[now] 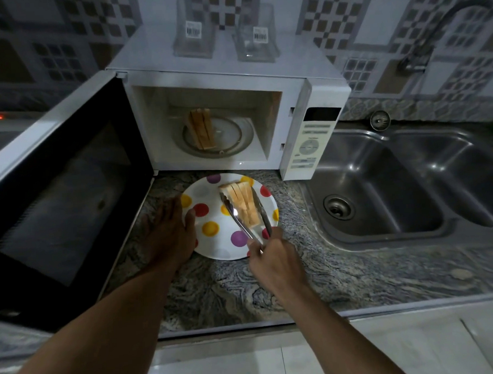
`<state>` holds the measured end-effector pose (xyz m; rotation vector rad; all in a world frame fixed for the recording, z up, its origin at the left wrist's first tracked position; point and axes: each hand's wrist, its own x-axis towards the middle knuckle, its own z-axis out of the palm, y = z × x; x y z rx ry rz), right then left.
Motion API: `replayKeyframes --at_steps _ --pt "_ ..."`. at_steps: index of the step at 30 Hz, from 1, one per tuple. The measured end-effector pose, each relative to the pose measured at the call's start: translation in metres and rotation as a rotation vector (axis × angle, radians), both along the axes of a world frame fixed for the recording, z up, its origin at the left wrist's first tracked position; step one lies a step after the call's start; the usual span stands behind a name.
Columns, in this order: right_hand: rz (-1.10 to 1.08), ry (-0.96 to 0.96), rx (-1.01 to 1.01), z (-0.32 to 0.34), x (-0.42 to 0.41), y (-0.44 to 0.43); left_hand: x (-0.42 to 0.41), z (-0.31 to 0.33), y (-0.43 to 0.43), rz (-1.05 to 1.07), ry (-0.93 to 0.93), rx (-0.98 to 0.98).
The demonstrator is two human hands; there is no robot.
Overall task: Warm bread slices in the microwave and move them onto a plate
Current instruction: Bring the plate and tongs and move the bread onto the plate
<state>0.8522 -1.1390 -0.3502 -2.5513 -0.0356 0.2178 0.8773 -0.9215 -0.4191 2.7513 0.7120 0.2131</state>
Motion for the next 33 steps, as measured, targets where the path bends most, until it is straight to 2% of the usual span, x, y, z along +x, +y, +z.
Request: replayKeyframes --at_steps 10,18,22,26,33 --pt "-0.019 -0.008 0.03 0.042 0.019 0.007 -0.002 -0.002 0.0 -0.003 -0.018 0.04" --pt "-0.003 -0.052 0.047 0.076 0.087 0.051 0.005 -0.006 0.002 0.025 -0.048 -0.075" --pt "0.026 -0.015 0.059 0.077 0.119 0.079 0.005 -0.007 0.001 0.028 -0.049 -0.075" --pt "0.061 0.021 0.079 0.071 0.145 0.105 0.008 -0.01 0.004 0.022 -0.028 0.02" --pt "0.028 0.085 0.108 0.057 0.178 0.135 0.006 -0.009 0.002 0.049 -0.049 -0.002"
